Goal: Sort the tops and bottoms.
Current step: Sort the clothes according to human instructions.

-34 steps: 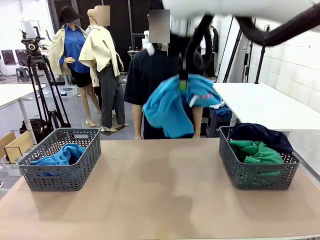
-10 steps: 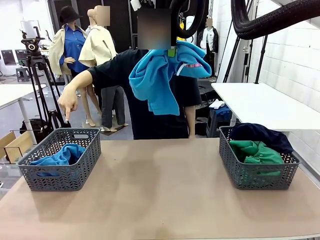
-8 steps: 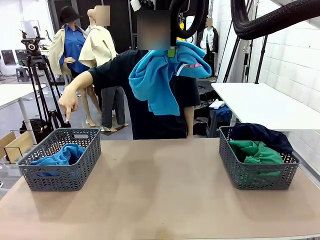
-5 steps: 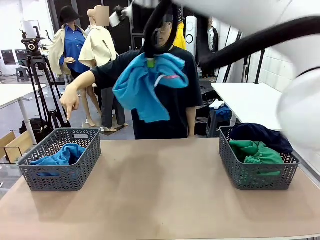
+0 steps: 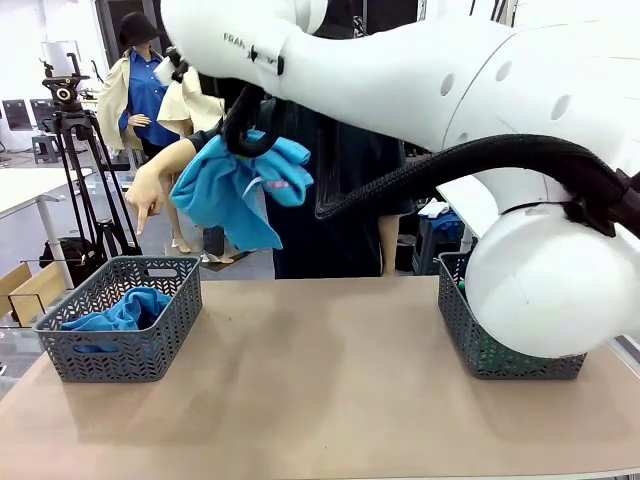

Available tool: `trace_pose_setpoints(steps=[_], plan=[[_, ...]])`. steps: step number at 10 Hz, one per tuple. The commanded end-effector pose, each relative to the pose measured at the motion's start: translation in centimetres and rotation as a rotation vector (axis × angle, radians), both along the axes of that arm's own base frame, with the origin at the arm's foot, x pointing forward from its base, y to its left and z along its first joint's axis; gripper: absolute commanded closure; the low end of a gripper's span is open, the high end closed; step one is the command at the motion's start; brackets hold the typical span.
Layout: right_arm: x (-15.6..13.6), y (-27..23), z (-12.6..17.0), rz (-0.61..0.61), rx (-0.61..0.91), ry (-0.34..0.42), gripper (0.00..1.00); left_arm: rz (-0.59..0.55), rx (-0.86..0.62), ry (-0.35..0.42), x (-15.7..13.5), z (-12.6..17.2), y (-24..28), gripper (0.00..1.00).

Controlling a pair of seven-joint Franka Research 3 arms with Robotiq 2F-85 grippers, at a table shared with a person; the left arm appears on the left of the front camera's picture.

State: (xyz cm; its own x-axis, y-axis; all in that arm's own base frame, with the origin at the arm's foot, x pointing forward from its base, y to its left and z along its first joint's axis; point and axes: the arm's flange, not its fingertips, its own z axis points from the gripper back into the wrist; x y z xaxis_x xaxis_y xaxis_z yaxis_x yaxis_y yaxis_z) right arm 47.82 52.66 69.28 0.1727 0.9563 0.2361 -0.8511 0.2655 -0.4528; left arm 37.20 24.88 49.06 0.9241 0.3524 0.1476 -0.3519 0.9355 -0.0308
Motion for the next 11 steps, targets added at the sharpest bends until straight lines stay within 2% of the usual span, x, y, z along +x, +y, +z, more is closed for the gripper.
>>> trace_pose_setpoints(steps=[1,2,3,4,5,6,7,11], plan=[[14.4,24.2,12.6,-0.023,-0.003,-0.001,1.0,-0.001,-0.007,0.0,-0.2,0.0,0.1,0.0],[15.2,27.8,10.8,-0.111,0.01,0.005,1.0,-0.001,-0.007,0.0,-0.2,0.0,0.1,0.0],[15.7,30.6,9.4,-0.191,0.111,0.042,1.0,-0.001,-0.007,0.0,-0.2,0.0,0.1,0.0],[16.3,33.0,7.9,-0.22,0.252,0.153,1.0,-0.001,-0.007,0.0,-0.2,0.0,0.1,0.0],[16.1,35.1,6.4,-0.202,0.297,0.201,1.0,-0.001,-0.007,0.0,-0.2,0.0,0.1,0.0],[15.8,35.6,5.2,-0.12,0.252,0.215,1.0,-0.001,-0.007,0.0,-0.2,0.0,0.1,0.0],[-1.4,7.4,-8.2,-0.17,0.202,0.15,1.0,-0.001,-0.007,0.0,-0.2,0.0,0.1,0.0],[-1.4,7.4,-8.2,-0.17,0.202,0.15,1.0,-0.001,-0.007,0.0,-0.2,0.0,0.1,0.0]])
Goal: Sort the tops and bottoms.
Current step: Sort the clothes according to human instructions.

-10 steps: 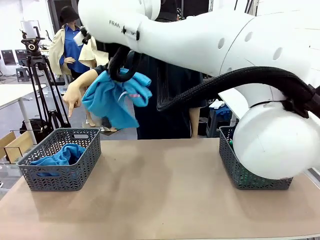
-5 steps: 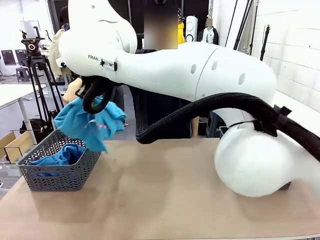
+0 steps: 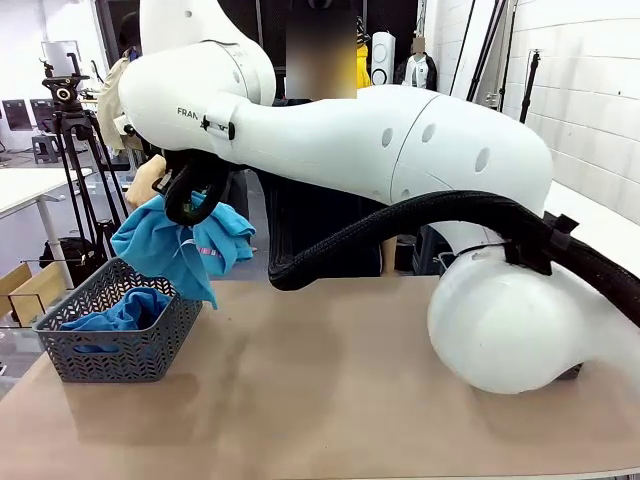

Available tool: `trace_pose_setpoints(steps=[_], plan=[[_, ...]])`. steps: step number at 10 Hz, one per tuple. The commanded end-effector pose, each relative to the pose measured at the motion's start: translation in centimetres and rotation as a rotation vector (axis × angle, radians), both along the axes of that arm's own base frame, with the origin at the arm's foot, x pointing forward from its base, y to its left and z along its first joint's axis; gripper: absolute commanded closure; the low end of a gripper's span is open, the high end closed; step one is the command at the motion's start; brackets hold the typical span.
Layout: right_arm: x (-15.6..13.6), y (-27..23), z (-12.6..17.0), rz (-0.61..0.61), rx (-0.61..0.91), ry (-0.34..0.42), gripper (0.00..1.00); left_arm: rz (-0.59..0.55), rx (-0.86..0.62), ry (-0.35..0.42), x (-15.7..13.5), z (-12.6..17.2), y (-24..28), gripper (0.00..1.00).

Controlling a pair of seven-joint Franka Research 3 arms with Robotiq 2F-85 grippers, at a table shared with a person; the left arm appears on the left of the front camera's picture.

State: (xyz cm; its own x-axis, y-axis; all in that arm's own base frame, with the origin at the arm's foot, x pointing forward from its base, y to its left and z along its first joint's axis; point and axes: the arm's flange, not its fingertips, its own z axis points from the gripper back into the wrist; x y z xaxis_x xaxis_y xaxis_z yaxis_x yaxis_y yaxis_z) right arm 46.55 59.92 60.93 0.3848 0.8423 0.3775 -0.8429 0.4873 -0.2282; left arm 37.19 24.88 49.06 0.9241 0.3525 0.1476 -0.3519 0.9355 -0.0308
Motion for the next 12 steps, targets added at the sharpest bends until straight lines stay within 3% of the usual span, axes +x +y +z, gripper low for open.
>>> trace_pose_setpoints(steps=[1,2,3,7,10,12], plan=[[-0.1,0.1,0.1,0.005,-0.008,-0.02,1.0,-0.001,-0.007,0.0,-0.2,0.0,0.1,0.0],[0.0,0.0,0.0,0.0,0.0,0.0,1.0,-0.001,-0.007,0.0,-0.2,0.0,0.1,0.0],[2.1,1.8,0.3,-0.092,0.039,0.025,1.0,-0.001,-0.007,0.0,-0.2,0.0,0.1,0.0],[10.2,11.8,3.2,-0.345,0.168,-0.034,1.0,-0.001,-0.007,0.0,-0.2,0.0,0.1,0.0],[13.5,16.9,3.8,-0.462,0.545,0.035,1.0,-0.001,-0.007,0.0,-0.2,0.0,0.1,0.0],[15.6,20.0,2.5,-0.513,0.723,0.081,1.0,-0.001,-0.007,0.0,-0.2,0.0,0.1,0.0]])
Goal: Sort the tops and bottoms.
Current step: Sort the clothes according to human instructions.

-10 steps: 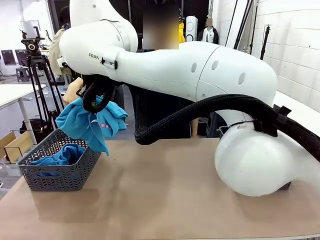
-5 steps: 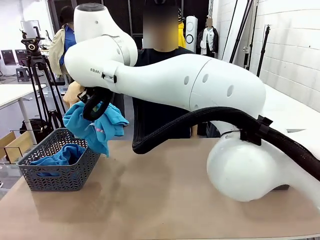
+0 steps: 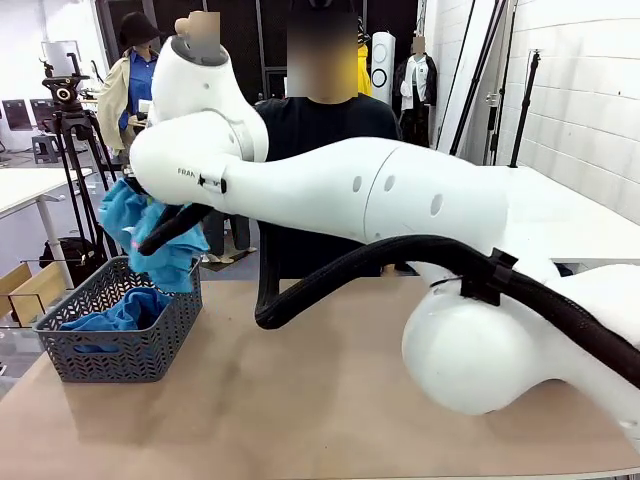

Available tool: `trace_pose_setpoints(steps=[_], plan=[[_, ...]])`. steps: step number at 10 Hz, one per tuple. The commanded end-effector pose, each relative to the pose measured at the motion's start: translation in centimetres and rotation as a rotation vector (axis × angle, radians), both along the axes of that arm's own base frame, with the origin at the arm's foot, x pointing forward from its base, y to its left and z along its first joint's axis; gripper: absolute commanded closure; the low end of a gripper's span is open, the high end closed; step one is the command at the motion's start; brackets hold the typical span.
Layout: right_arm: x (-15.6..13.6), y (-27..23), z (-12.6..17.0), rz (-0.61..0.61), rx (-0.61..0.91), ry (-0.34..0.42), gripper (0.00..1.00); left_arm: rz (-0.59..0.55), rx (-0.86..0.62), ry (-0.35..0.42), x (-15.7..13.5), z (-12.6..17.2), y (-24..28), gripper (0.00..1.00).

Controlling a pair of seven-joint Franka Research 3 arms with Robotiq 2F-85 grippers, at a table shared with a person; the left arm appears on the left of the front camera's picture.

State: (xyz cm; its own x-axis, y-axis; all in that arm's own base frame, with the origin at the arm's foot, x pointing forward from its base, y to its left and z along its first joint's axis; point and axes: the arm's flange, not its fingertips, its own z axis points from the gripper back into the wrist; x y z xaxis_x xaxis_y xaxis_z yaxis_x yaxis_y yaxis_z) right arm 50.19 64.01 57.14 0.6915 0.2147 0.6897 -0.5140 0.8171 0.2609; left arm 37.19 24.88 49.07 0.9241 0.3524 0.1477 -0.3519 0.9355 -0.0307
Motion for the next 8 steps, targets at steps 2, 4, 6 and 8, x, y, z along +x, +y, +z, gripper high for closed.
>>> trace_pose_setpoints(steps=[2,4,6,8], plan=[[13.6,18.6,4.5,-0.045,0.148,-0.003,1.0,-0.001,-0.007,0.001,-0.2,0.0,0.1,0.0],[14.2,21.4,1.3,-0.03,0.014,0.053,1.0,-0.001,-0.007,0.001,-0.2,0.0,0.1,0.0],[14.3,23.4,-2.4,0.028,-0.04,0.135,1.0,-0.001,-0.007,0.001,-0.2,0.0,0.1,0.0],[14.2,25.3,-4.9,0.101,-0.077,0.2,0.87,-0.001,-0.007,0.001,-0.2,0.0,0.1,0.0]])
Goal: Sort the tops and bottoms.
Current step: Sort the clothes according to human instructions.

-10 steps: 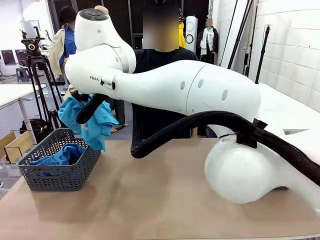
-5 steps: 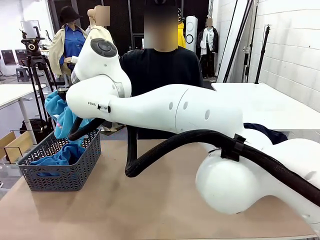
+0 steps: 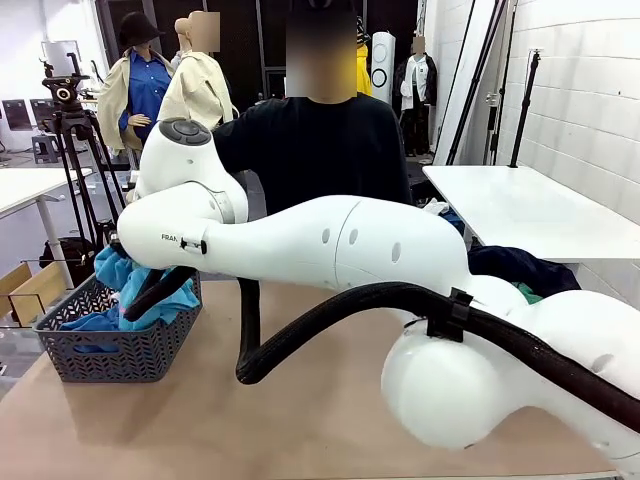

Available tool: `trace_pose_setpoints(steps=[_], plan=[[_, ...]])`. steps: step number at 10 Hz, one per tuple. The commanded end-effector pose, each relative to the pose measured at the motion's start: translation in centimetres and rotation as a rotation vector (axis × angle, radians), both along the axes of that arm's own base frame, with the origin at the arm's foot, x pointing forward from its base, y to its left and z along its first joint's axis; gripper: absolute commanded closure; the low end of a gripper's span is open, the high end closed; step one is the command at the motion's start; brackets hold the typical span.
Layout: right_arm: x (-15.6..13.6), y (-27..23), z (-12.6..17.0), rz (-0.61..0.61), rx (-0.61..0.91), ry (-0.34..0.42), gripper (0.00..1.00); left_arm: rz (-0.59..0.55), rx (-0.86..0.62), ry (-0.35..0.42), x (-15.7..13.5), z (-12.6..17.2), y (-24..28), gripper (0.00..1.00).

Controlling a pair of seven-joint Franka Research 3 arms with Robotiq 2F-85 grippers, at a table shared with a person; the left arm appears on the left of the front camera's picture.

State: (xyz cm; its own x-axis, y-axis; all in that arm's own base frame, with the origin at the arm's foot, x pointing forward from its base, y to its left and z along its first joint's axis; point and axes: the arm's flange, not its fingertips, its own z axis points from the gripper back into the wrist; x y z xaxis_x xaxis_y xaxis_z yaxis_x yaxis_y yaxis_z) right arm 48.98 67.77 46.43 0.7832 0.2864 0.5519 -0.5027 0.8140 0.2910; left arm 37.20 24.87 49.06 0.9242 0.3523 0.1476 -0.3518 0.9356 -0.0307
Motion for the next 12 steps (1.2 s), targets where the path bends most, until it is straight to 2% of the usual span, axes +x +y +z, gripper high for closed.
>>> trace_pose_setpoints(steps=[1,4,5,7,8,9,10,12], plan=[[15.3,22.2,5.1,0.099,-0.047,0.04,0.67,-0.001,-0.007,0.0,-0.2,0.0,0.1,0.0],[15.3,21.6,5.7,0.113,-0.064,0.038,0.07,-0.001,-0.007,0.0,-0.2,0.0,0.1,0.0],[15.2,21.4,6.0,0.129,-0.069,0.03,0.0,-0.001,-0.007,0.0,-0.2,0.0,0.1,0.0],[14.2,19.5,7.8,0.164,-0.113,0.021,0.0,-0.001,-0.007,0.0,-0.2,0.0,0.1,0.0],[13.2,17.4,9.7,0.238,-0.192,-0.017,0.0,-0.001,-0.007,0.0,-0.2,0.0,0.1,0.0],[12.0,14.3,12.4,0.325,-0.278,0.0,0.0,-0.001,-0.007,0.0,-0.2,0.0,0.1,0.0],[9.8,9.5,15.7,0.404,-0.429,-0.036,0.0,-0.001,-0.007,0.0,-0.2,0.0,0.1,0.0],[5.4,0.9,20.3,0.323,-0.654,-0.001,0.0,-0.001,-0.007,0.0,-0.2,0.0,0.1,0.0]])
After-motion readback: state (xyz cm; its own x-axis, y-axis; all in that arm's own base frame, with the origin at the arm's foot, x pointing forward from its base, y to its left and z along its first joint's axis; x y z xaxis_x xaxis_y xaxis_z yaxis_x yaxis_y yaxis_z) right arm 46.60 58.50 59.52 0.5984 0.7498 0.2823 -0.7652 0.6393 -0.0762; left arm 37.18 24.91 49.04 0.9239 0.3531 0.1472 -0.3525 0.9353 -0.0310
